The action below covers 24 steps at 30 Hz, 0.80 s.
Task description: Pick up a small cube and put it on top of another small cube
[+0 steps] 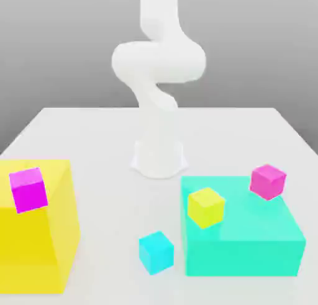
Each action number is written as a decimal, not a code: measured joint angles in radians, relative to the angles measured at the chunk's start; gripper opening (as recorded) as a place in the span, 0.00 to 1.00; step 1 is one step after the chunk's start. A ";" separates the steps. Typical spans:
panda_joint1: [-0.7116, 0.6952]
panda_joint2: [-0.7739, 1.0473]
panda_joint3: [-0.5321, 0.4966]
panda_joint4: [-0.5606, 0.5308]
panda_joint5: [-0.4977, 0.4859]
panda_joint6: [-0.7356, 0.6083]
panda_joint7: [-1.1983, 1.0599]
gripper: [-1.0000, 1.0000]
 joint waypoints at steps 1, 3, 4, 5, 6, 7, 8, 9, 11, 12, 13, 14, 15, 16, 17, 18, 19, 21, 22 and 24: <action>-0.021 0.039 0.020 -0.021 -0.003 0.023 0.048 0.50; -0.059 0.112 0.055 -0.059 -0.012 0.066 0.140 0.50; -0.077 0.147 0.071 -0.078 -0.017 0.088 0.185 0.50; -0.094 0.182 0.087 -0.097 -0.022 0.108 0.230 0.50; -0.111 0.218 0.102 -0.116 -0.027 0.129 0.275 0.50; -0.127 0.253 0.118 -0.134 -0.032 0.150 0.320 0.50; -0.142 0.288 0.131 -0.153 -0.037 0.171 0.365 0.50; -0.158 0.323 0.145 -0.172 -0.043 0.192 0.410 0.50; -0.185 0.394 0.168 -0.209 -0.054 0.233 0.501 0.50; -0.196 0.429 0.178 -0.227 -0.060 0.254 0.546 0.50; -0.208 0.464 0.188 -0.246 -0.065 0.275 0.591 0.50; -0.217 0.499 0.195 -0.265 -0.071 0.295 0.636 0.50; -0.226 0.534 0.202 -0.283 -0.075 0.316 0.680 0.50; -0.231 0.569 0.205 -0.302 -0.078 0.337 0.724 0.50; -0.236 0.604 0.208 -0.321 -0.079 0.358 0.766 0.50; -0.239 0.638 0.210 -0.339 -0.078 0.379 0.806 0.50; -0.240 0.672 0.210 -0.358 -0.074 0.400 0.844 0.50; -0.240 0.738 0.212 -0.396 -0.051 0.443 0.910 0.50; -0.236 0.770 0.208 -0.402 -0.055 0.466 0.934 0.50; -0.216 0.834 0.181 -0.398 -0.084 0.516 0.971 0.50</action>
